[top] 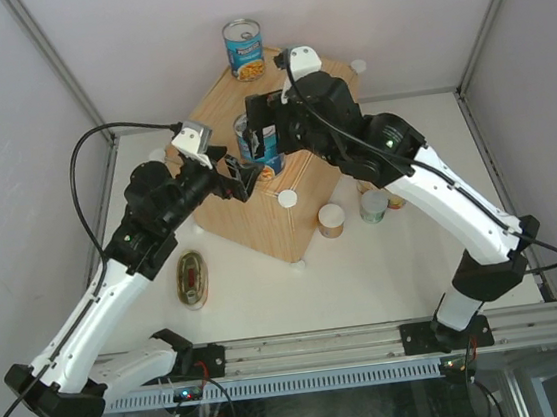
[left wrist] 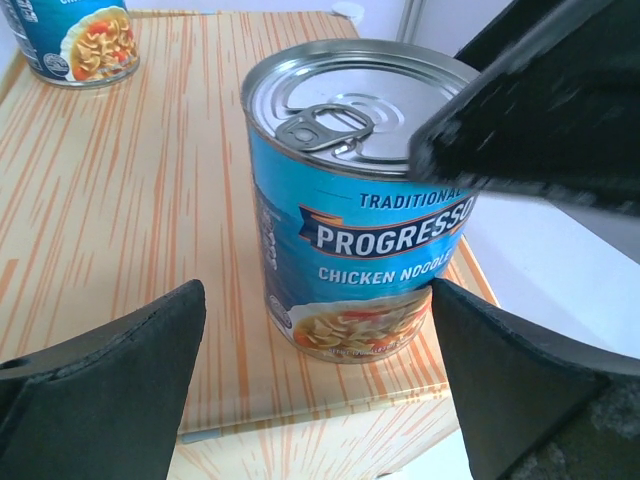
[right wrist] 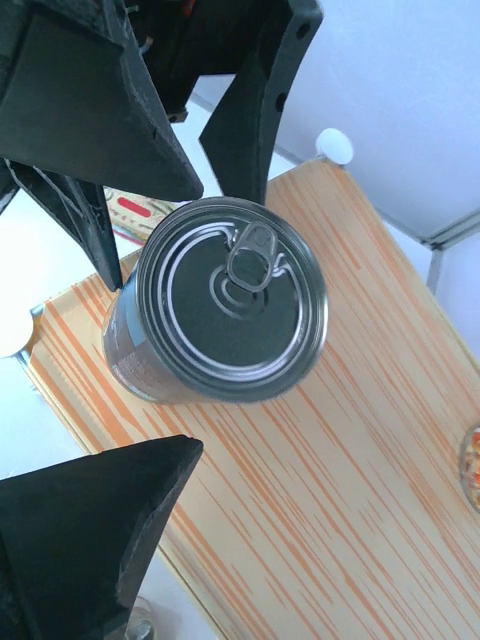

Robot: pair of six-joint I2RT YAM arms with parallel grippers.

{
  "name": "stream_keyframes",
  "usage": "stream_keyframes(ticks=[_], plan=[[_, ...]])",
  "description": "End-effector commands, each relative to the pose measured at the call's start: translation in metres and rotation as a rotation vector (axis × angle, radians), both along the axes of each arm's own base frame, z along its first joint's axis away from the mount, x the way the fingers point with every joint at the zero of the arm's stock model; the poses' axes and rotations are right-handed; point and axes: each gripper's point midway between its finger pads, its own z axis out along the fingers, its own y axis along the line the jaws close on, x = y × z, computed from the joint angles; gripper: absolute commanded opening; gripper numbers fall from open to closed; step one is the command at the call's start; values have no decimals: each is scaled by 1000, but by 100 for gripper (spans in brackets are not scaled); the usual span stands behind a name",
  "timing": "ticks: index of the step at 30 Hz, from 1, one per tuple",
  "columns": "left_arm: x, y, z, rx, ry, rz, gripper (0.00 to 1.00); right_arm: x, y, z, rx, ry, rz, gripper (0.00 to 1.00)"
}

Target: Place and organize the canned foods onto the counter

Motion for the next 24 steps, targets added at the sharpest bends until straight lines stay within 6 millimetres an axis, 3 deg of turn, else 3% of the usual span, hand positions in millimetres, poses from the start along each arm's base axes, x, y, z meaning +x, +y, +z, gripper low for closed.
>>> stream_keyframes(ticks=[1,9,24], plan=[[0,-6,28,-53,-58,-17,97,-2,-21,52,151,-104,-44,98],[7,-17,30,-45,-54,-35,96,-2,-47,56,186,-133,-96,98],[35,-42,39,-41,-93,-39,81,2,-125,47,245,-185,-239,93]])
